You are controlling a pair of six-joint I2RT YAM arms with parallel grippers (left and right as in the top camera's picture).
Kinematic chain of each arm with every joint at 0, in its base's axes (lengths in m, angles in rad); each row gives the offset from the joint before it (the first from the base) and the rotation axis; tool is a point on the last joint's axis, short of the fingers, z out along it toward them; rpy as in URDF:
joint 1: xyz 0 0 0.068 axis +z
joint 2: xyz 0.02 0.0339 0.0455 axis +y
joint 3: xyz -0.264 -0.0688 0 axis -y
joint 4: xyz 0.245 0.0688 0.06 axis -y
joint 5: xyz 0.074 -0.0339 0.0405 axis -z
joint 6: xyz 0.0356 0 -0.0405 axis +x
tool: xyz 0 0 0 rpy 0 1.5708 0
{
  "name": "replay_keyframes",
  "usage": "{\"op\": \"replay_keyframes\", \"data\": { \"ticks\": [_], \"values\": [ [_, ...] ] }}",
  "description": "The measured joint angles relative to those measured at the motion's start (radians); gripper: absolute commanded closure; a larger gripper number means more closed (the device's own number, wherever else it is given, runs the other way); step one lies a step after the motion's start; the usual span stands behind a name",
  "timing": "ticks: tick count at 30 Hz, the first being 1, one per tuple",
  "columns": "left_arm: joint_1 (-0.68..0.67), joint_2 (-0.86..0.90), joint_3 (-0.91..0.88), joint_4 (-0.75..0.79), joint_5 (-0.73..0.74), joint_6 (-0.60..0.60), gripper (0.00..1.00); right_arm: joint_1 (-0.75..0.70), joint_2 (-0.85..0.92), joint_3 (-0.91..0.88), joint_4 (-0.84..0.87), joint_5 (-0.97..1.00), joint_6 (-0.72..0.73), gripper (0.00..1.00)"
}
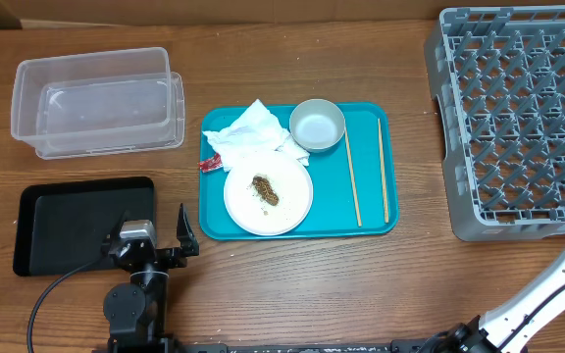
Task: Sort waste into correct bins and load items into the dishwasher
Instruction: 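Carry the white cup right and lower it into the rack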
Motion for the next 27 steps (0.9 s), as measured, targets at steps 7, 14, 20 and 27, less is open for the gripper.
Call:
{"op": "replay_keyframes", "data": {
  "ticks": [7,14,20,27],
  "values": [
    [0.0,0.0,0.0,0.0,0.0,0.0,0.0,-0.005,0.008,-0.249,0.315,-0.109,-0.013,0.96],
    [0.0,0.0,0.0,0.0,0.0,0.0,0.0,-0.007,0.008,-0.396,0.499,-0.225,-0.018,0.96],
    [0.0,0.0,0.0,0.0,0.0,0.0,0.0,-0.021,0.008,-0.404,0.504,-0.251,-0.008,0.96],
    [0.0,0.0,0.0,0.0,0.0,0.0,0.0,-0.069,0.008,-0.406,0.493,-0.286,0.134,0.8]
  ]
}}
